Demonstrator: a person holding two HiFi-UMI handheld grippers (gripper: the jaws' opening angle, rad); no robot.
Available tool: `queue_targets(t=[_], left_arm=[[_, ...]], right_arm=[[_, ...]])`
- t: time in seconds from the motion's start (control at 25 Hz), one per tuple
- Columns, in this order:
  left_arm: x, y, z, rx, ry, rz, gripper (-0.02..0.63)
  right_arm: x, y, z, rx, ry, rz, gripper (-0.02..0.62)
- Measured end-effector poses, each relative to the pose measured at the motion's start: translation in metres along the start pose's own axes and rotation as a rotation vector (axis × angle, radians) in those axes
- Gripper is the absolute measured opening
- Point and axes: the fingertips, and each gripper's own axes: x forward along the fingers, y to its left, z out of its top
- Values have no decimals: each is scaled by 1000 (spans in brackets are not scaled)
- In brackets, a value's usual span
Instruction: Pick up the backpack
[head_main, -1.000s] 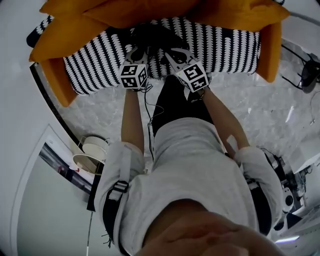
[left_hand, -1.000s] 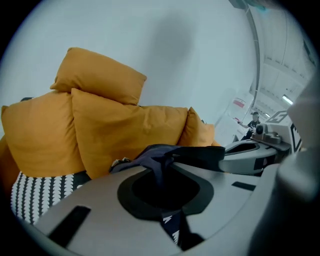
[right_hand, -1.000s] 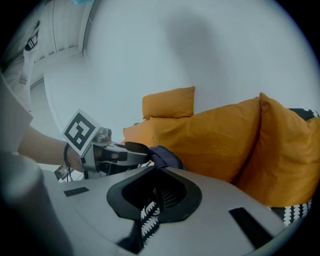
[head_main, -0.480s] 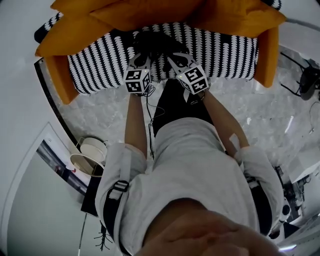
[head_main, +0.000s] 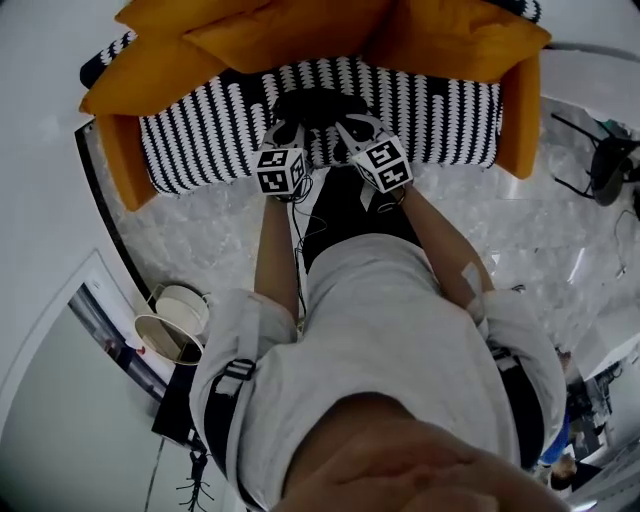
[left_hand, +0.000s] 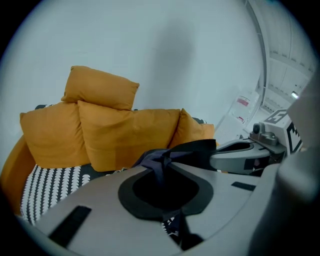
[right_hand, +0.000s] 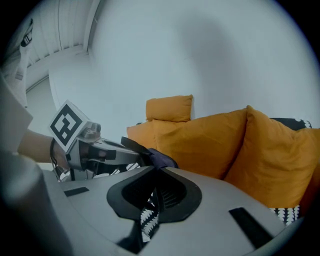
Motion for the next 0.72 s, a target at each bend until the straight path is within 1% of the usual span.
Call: queue_targets(t=[0.16,0.4,0.6,0.72], left_arm=[[-9,-24,3,-14,-19,16,32],[-14,-64,19,25,-42,25,32],[-21,-96,35,7,-92,51,32],[-27,-117,45,25,-107,51,32]], right_arm=[[-25,-2,5,-13,-20,-17,51],[-61,-19,12,-12,-62,-54,51],[-93,-28,20,-4,-111,-87,51],[-116,-32,27,10,-154,-102,51]])
